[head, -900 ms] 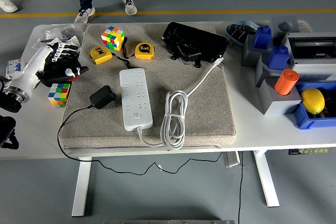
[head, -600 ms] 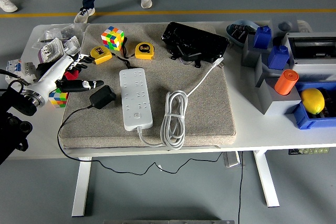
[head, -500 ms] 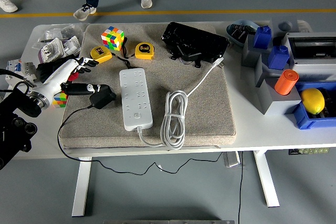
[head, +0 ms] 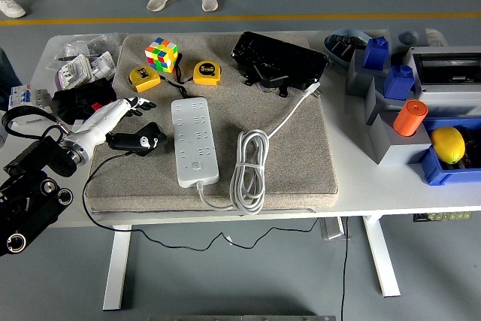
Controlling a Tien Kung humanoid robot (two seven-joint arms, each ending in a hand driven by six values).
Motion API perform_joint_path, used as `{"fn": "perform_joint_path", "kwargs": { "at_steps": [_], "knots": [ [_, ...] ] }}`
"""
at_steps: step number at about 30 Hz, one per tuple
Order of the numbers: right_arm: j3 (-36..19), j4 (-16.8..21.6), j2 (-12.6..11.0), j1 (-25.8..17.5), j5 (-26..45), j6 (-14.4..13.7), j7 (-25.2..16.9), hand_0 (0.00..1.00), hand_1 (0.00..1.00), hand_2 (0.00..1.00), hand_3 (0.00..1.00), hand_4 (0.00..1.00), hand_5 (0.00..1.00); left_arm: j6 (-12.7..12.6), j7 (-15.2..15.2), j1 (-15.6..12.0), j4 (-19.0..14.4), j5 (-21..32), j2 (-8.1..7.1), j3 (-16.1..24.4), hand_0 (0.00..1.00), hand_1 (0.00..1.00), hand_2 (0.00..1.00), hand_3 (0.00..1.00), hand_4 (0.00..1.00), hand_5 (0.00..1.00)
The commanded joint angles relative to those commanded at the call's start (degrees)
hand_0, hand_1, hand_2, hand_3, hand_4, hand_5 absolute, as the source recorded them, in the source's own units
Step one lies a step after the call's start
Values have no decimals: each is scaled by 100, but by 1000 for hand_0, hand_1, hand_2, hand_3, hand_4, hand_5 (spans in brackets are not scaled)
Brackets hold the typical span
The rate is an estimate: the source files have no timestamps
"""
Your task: Put the plug near the board,insert it into the board,press the button,pull the plug out
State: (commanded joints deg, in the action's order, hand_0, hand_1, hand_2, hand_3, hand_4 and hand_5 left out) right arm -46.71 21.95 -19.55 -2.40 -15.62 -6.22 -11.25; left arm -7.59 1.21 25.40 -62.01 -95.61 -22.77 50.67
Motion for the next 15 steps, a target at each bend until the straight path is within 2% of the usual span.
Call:
{"fn": "perform_joint_path", "kwargs": {
  "at_steps": [3,4,9,10,15],
  "knots": [
    [10,-2,5,-5,3,0,0,718,722,735,664,998,648,-60,30,0,62,-43,21,-57,751,750,759,785,998,444],
    [14,-3,6,-6,4,-1,0,718,723,735,663,998,648,-77,45,2,85,-59,30,-72,738,733,737,773,998,380],
    [12,1,12,4,-3,-1,-1,718,723,735,663,998,648,-237,144,12,203,-143,88,-141,738,733,737,773,998,380],
    [10,2,14,6,-2,-1,-1,718,723,735,663,998,648,-264,163,24,229,-147,98,-167,711,694,690,734,998,244],
    [0,9,7,14,-6,-2,-2,718,723,735,663,998,648,-307,189,85,382,-157,149,-264,711,694,690,734,998,244]
  ]
}}
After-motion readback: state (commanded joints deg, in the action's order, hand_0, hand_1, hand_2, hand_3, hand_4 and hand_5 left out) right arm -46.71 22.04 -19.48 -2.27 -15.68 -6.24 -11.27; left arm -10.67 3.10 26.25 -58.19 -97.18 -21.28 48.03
